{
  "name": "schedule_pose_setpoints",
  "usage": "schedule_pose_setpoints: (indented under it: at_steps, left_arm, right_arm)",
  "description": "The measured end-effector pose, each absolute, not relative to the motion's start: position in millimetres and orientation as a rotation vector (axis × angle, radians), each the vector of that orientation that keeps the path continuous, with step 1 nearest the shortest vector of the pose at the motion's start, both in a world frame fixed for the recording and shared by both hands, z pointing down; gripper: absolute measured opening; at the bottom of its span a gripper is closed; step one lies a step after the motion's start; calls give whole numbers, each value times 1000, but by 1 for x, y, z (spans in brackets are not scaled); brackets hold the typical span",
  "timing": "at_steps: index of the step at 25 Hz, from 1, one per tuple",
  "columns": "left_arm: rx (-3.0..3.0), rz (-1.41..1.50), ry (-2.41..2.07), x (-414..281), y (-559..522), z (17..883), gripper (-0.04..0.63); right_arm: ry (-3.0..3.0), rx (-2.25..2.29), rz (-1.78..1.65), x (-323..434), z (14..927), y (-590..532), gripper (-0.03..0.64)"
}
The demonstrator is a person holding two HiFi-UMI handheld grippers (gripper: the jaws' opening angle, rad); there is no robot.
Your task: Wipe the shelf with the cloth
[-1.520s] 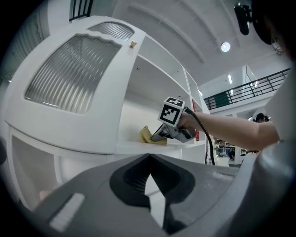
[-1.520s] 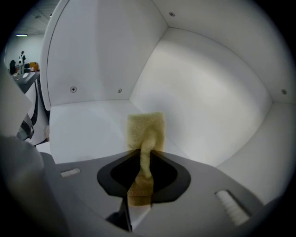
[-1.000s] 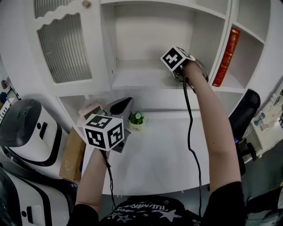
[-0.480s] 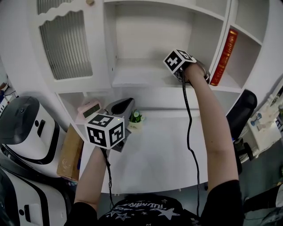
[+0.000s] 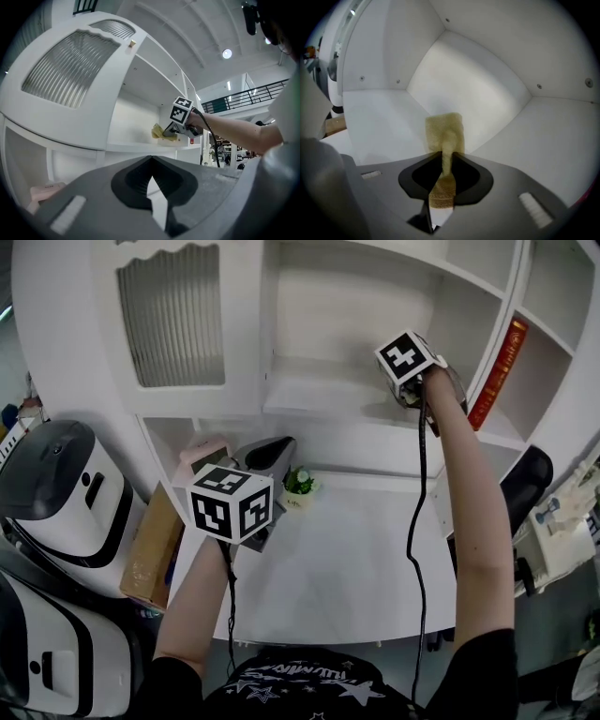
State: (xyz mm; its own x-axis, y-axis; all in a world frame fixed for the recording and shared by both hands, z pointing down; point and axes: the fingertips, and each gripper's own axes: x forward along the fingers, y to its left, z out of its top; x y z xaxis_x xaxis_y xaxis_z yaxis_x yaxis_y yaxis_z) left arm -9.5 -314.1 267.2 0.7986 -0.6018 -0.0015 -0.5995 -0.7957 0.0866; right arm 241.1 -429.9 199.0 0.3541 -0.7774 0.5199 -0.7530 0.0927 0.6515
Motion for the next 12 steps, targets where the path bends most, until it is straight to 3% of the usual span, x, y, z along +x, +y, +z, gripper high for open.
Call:
schedule_pose_setpoints:
  at_steps: [12]
  left_arm:
    - [2896, -52, -1034, -30, -311, 262, 6]
  right_arm:
    - [-1806, 1281, -90, 59, 216, -425, 97]
